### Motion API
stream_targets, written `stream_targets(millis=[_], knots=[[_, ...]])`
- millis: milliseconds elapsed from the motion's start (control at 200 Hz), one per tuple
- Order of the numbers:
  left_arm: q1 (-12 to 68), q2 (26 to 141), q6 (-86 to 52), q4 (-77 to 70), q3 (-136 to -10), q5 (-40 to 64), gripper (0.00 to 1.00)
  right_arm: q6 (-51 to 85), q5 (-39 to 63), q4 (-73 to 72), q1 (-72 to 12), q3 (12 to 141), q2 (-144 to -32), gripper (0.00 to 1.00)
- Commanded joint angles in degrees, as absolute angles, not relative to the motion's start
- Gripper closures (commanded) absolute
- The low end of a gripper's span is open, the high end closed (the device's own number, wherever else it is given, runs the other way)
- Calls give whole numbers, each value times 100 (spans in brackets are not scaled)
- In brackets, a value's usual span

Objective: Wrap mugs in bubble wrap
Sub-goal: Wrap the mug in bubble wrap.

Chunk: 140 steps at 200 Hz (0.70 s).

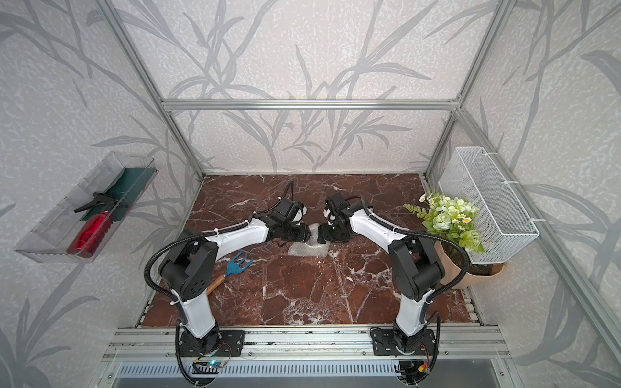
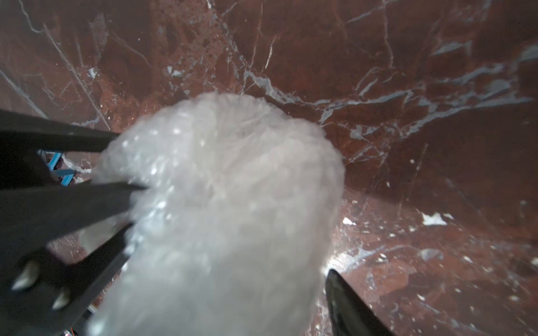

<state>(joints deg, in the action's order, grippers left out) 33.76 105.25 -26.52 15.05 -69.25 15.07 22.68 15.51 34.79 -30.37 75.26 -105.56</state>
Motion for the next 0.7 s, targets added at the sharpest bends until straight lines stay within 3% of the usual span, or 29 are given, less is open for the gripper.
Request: stream_targets(millis=[0,355,695], knots=[[3384,10203,-2654,1571,-6823,1459,59,2316,1306,3417,-3020,7574,-10895,39],[3384,10140,-2805,700,-6565,2013,39,2349,1352,3270,-3020,7463,-11162,47],[3466,10554,-2698,862,-6741,2045,39,2392,1518,3234,-3023,7374,-11049,47]])
